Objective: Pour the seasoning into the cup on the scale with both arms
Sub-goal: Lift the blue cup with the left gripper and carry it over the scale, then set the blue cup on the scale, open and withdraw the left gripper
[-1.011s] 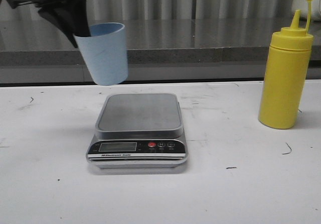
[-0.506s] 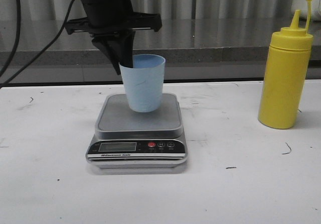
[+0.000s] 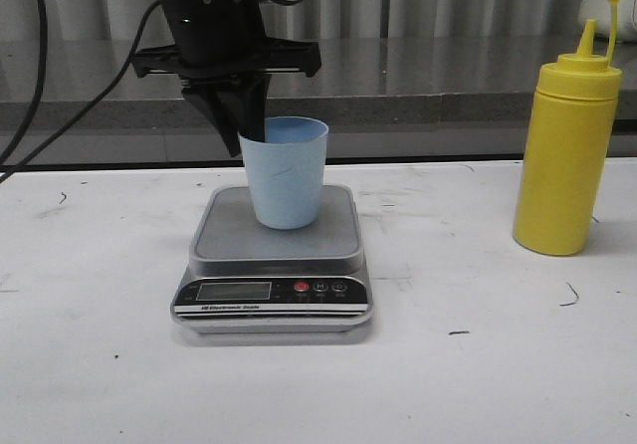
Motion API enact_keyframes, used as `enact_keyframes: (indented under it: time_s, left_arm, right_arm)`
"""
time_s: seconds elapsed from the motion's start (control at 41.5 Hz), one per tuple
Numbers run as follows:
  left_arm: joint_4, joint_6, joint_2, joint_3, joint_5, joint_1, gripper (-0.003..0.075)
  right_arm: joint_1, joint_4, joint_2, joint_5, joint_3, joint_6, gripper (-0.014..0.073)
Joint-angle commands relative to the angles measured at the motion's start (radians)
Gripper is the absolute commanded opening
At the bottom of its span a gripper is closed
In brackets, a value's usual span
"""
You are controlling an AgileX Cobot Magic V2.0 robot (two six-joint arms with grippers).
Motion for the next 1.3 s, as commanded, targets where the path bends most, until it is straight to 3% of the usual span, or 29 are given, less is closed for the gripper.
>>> enact_keyframes:
  time_s: [0.0, 0.072, 0.144, 0.337, 0.506, 0.987, 1.276]
  left_arm:
    - [-0.002, -0.003, -0.057, -0.034, -0.027, -0.006, 0.0272]
    - [-0.002, -0.003, -0.060, -0.041, -0.016, -0.006, 0.0367]
    - [0.000, -0.003, -0.067, -0.062, 0.013, -0.006, 0.0407]
    - [0.029, 0.022, -0.172, -0.079, 0.079, -0.006, 0.0406]
    - [0.086, 0.024, -0.321, -0.013, 0.053, -0.006, 0.0406]
    - [0.161, 0.057, -0.819, 0.515, -0.141, -0.004, 0.0406]
    - [0.161, 0.057, -1.105, 0.817, -0.174, -0.004, 0.0406]
  right_arm:
    - [0.002, -0.005, 0.010, -0.075, -0.032, -0.007, 0.0434]
    - [0.002, -0.005, 0.010, -0.075, -0.032, -0.007, 0.0434]
    - [0.002, -0.005, 0.010, -0.075, -0.032, -0.007, 0.0434]
    - [0.002, -0.005, 0.010, -0.075, -0.032, -0.007, 0.0434]
    - [0.002, -0.005, 0.010, -0.075, -0.032, -0.007, 0.0434]
    - [0.002, -0.005, 0.010, -0.075, -0.032, -0.007, 0.0434]
    - [0.002, -0.005, 0.010, -0.075, -0.032, -0.007, 0.0434]
